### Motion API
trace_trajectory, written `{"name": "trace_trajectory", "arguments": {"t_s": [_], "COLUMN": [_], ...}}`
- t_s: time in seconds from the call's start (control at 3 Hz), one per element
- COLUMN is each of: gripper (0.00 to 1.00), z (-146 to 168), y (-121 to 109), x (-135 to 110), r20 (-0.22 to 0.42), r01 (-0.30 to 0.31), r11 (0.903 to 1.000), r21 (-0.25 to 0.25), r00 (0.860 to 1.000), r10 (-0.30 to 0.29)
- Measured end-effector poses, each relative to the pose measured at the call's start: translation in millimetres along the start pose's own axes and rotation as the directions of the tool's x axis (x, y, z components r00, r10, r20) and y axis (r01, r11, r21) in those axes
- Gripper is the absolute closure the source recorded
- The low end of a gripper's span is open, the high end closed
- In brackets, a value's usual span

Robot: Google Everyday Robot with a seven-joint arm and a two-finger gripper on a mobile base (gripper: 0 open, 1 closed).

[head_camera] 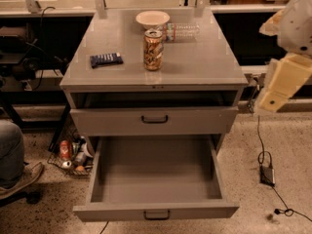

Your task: Place orange can into middle drawer

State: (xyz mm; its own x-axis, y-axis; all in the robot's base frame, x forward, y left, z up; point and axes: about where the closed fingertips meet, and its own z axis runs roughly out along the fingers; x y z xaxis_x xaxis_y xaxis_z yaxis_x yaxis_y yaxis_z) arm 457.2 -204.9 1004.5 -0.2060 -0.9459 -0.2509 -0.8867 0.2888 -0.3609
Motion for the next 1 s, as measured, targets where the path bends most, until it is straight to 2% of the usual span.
{"name": "trace_trajectory", "arguments": {"t_s": [0.33, 0.67, 1.0], "gripper": [0.0, 0.0, 0.0], "z": [22, 61, 106], "y": [-28, -59, -83], "x": [-14, -33, -59], "r20": [0.065, 0.165, 0.268], "r01": [-0.07, -0.225, -0.375], "r11": [0.9975, 0.9743, 0.9243], "r21": [0.009, -0.018, -0.073], "r00": [0.995, 0.96, 0.885], "r10": [0.069, 0.224, 0.38]}}
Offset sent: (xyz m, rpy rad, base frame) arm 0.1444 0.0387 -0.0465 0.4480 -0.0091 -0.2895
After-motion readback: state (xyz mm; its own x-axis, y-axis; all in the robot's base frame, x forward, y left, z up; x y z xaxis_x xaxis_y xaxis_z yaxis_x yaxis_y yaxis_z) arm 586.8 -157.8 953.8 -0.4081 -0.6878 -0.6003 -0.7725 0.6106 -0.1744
